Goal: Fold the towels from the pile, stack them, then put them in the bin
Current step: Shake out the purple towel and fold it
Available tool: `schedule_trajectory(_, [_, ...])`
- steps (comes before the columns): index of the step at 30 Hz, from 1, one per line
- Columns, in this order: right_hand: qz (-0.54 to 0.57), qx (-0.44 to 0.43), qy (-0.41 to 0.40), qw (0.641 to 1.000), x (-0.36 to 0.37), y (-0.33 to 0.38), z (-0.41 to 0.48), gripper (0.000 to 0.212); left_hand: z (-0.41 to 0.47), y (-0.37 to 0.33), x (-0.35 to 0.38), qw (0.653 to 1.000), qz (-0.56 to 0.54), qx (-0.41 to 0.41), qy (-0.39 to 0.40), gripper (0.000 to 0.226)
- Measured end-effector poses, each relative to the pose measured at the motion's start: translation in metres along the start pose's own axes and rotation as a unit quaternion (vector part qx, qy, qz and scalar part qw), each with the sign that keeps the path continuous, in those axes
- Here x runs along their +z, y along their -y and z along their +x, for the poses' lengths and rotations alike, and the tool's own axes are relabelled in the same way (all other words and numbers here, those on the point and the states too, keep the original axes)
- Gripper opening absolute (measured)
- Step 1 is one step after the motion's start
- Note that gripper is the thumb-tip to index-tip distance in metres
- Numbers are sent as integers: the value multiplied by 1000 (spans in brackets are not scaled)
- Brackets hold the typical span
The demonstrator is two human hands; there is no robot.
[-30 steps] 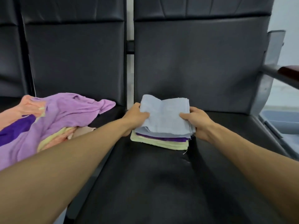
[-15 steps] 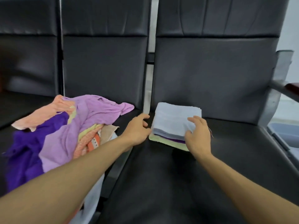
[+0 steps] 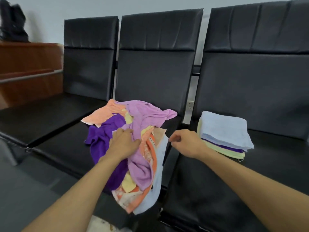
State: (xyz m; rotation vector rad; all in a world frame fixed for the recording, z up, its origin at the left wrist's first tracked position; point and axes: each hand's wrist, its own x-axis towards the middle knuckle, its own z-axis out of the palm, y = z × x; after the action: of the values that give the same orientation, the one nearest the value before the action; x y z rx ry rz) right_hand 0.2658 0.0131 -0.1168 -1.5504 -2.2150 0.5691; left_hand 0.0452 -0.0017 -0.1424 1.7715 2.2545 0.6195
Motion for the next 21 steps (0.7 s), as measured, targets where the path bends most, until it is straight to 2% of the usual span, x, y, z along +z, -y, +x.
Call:
schedule_trajectory(3, [20,-2,25,999,17,16,7,24,2,16,-2,1000,-4,1,7,58])
schedule_trajectory(7, [57,-1,59,997,32,24,13,18,1,15,-4,996,34,25,-79,16])
schedule_trajectory(8, [65,0,62,996,32,25,13,18,2,15,-4,993,52,28,-103,13])
schedule_trajectory(10, [87,5,67,994,32,28,12,17,3,15,-1,990,74,37,-117,16])
schedule_trajectory(13, [115,18,72,991,30,31,7,19,5,16,6,997,-4,39,-71,31])
schedule_trajectory(15, [114,17,76,990,29,31,3,19,4,15,7,996,0,58,-63,31])
schedule_trajectory(17, [106,13,79,991,28,31,0,19,4,13,8,988,55,84,-113,15])
schedule_trajectory(21, [110,16,72,991,24,26,-3,16,2,3,9,974,111,88,-175,22])
